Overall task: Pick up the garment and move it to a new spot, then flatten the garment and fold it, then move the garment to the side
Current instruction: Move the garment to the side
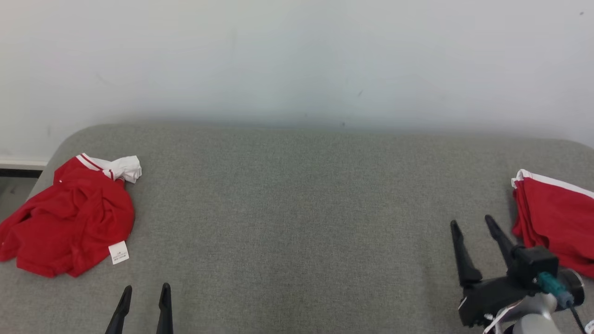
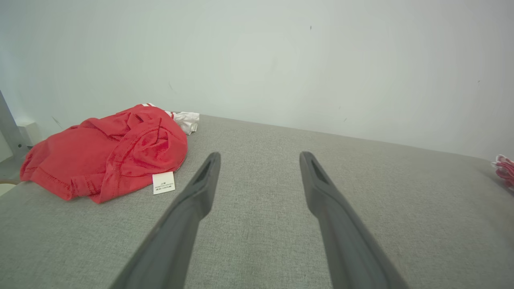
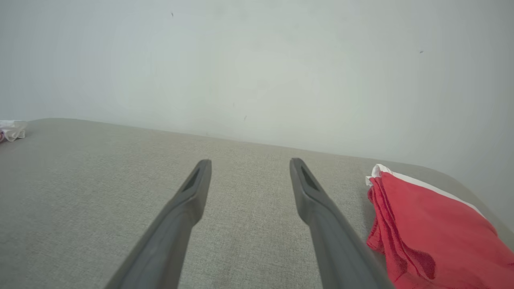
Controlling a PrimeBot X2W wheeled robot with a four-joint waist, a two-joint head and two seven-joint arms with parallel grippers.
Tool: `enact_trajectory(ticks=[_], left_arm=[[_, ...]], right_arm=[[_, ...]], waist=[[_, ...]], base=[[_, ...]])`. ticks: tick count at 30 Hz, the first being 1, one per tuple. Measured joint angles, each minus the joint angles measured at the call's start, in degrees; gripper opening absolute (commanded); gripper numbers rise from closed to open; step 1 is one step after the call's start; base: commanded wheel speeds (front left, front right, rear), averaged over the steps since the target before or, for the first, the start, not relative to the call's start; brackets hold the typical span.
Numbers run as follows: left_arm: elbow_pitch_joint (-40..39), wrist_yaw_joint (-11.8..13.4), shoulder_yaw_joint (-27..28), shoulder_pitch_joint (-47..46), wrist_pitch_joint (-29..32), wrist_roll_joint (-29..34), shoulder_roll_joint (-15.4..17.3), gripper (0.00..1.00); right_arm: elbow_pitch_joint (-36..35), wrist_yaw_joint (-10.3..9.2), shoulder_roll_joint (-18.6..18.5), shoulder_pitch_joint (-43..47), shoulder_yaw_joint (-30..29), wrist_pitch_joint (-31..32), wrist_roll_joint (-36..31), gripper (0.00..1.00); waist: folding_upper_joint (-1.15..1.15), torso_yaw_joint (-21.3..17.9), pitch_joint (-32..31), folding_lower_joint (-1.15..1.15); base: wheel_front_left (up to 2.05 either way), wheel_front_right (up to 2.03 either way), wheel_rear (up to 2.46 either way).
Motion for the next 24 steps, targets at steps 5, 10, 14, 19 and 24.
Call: enact_trajectory(ticks=[5,10,14,19,24], left_arm=[[-0.1,-0.01,1.23,1.75,0.0,1.64,-0.18,1.0],[0.71,-0.46,1.51,2.79,0.0,3.08,-0.15,1.0],[0.82,-0.47,2.18,3.16,0.0,3.57,-0.22,1.0],[1.12,-0.79,2.44,4.03,0.0,4.05,-0.42,1.0],[1.14,-1.01,2.55,4.03,0.0,4.63,-0.53,1.0]], right_arm=[[-7.31,0.0,3.77,6.42,-0.9,2.19,-0.45,1.0],[-9.55,0.0,7.86,11.3,-4.03,4.0,-2.29,1.0],[-10.68,-0.01,9.92,13.08,-8.49,3.93,-4.08,1.0],[-11.68,-0.01,11.03,13.83,-9.77,4.03,-4.78,1.0],[-12.37,-0.01,11.23,13.95,-10.35,4.35,-4.95,1.0]], waist=[[0.0,-0.27,-2.56,0.0],[0.0,-0.91,-3.79,0.0],[0.0,-1.54,-4.2,0.01],[0.0,-2.49,-4.32,0.02],[0.0,-2.76,-4.4,0.02]], base=[[0.0,0.0,0.0],[0.0,0.0,0.0],[0.0,0.0,0.0],[0.0,0.0,0.0],[0.0,0.0,0.0]])
